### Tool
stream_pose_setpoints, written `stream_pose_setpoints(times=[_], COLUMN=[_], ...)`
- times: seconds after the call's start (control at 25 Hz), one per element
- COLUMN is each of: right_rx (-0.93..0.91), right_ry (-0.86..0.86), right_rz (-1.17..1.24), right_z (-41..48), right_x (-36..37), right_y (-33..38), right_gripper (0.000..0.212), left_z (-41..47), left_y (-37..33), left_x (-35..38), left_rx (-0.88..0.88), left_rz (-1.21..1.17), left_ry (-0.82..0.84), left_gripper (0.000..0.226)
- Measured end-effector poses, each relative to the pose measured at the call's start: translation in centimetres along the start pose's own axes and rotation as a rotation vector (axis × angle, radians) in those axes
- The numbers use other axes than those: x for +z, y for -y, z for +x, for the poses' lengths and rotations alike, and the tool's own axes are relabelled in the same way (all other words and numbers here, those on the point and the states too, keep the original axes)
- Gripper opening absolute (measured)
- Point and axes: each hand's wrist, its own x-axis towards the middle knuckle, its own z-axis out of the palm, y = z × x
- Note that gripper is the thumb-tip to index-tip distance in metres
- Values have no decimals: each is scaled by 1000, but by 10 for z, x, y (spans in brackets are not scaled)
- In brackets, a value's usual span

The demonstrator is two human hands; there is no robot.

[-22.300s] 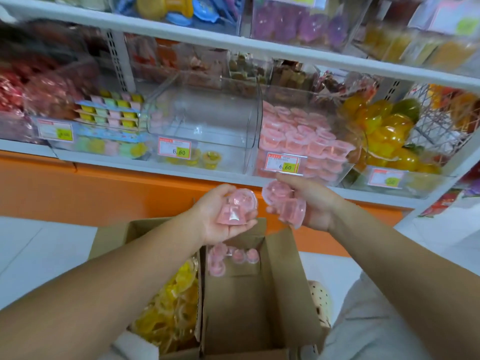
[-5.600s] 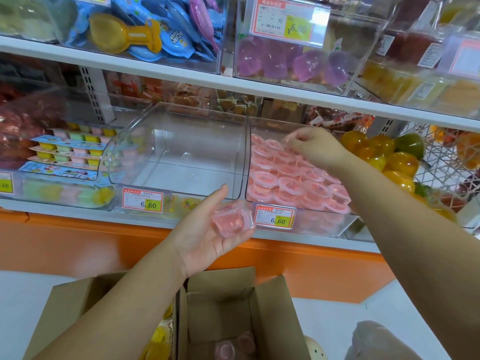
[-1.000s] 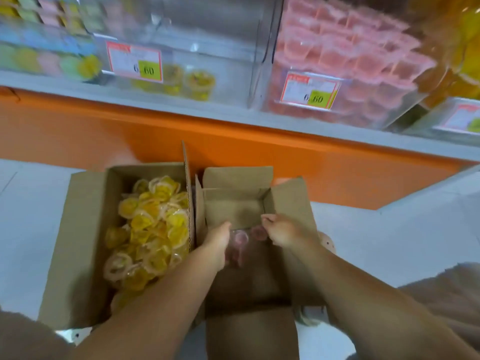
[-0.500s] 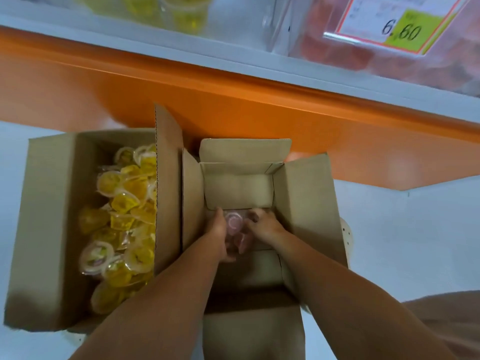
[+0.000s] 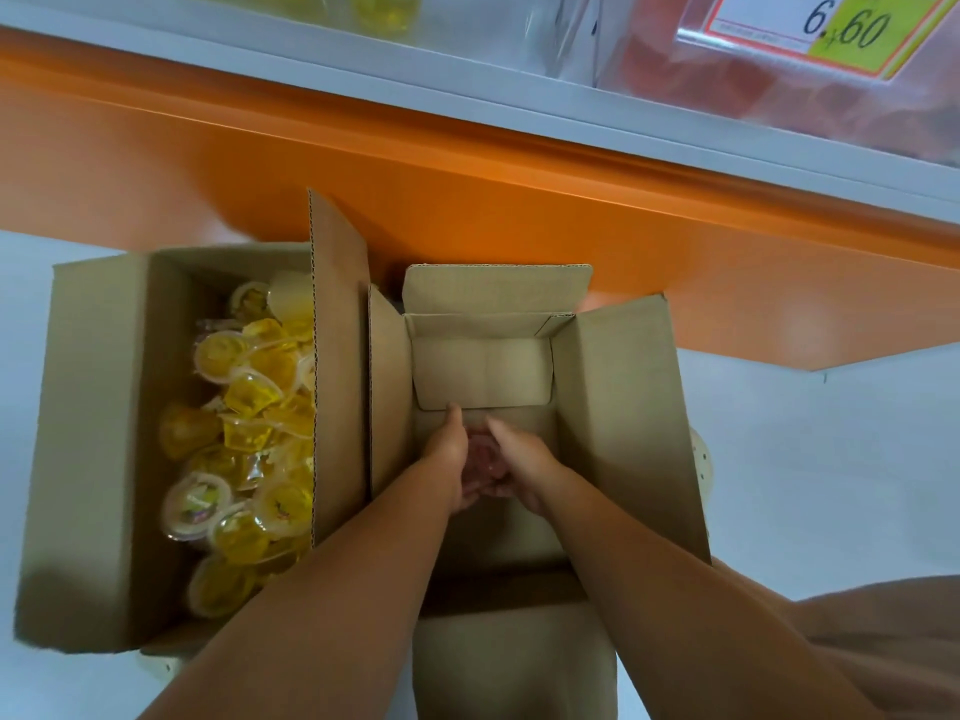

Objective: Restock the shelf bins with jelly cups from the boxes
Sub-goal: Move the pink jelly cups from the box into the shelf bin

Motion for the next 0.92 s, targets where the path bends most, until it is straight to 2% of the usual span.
stream_pose_setpoints(times=[0.12, 0.44, 0.6, 0.76, 0.92], right_rx=[7, 105, 211, 158, -1], right_ry=[-29, 45, 203, 248, 120], right_rz=[43, 273, 423, 526, 508], right_z=[-4, 3, -11, -28, -50], right_x=[3, -14, -26, -27, -34], right_y=[2, 2, 14, 19, 30], right_gripper=[39, 39, 40, 38, 32], left_z=[-2, 5, 4, -9, -38], left_y=[3, 6, 5, 2, -6], left_x=[-1, -8, -7, -9, -13], left_rx=[24, 17, 8, 40, 153], left_rz=[-22, 12, -33, -73, 49], left_ry=[3, -51, 0, 70, 156], left_gripper=[58, 50, 48, 40, 35])
